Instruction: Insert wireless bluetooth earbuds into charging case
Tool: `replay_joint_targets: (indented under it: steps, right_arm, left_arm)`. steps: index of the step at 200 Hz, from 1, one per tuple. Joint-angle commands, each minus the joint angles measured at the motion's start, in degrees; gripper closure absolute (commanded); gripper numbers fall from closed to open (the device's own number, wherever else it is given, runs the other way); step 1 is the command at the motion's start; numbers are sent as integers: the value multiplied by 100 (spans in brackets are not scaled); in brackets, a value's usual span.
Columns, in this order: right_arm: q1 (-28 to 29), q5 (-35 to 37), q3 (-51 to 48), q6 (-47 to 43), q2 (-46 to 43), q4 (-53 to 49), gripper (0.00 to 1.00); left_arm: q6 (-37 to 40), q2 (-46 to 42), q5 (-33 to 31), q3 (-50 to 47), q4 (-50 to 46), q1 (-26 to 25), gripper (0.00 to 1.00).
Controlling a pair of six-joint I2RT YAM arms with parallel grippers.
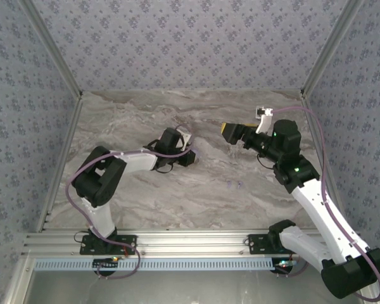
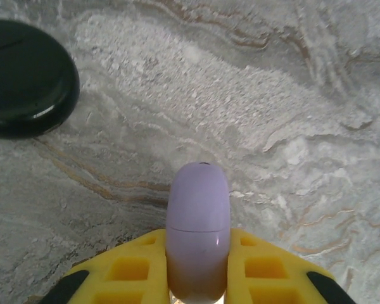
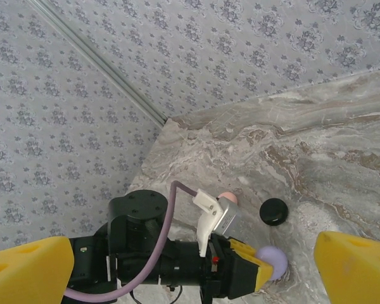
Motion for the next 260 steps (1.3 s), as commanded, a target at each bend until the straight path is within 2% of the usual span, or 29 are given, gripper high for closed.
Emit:
replay_joint_targets:
  steps: [1, 56, 110, 144, 170, 187, 216, 260]
  right_arm:
    - [-33, 62, 98, -58, 32, -116, 0]
    - [65, 96, 119, -383, 129, -365, 0]
    - [870, 1131, 565, -1268, 857, -1214, 0]
    - [1535, 1634, 1081, -1819, 1916, -1582, 0]
    - [1978, 1945, 1980, -2173, 3010, -2088, 0]
    - [2263, 2407, 2372, -2362, 3688, -2165, 0]
    - [2505, 2420, 3241, -2652, 4842, -2468, 0]
    - [2862, 2201, 4212, -2514, 6218, -2617, 3]
  left_arm:
    - [-64, 148, -202, 233, -293, -10, 72]
    - [-31, 1, -292, 199, -490, 16, 55]
    - [112, -1460, -318, -69, -720, 317, 42]
    - [41, -2561, -351, -387, -873, 847, 36]
    - [-253, -3393, -427, -766, -929, 1426, 30]
    - [-480, -3874, -467, -1017, -1031, 1840, 27]
    - [-614, -4479, -527, -1353, -1397, 2412, 23]
    - [-675, -5123, -661, -1780, -1756, 2926, 18]
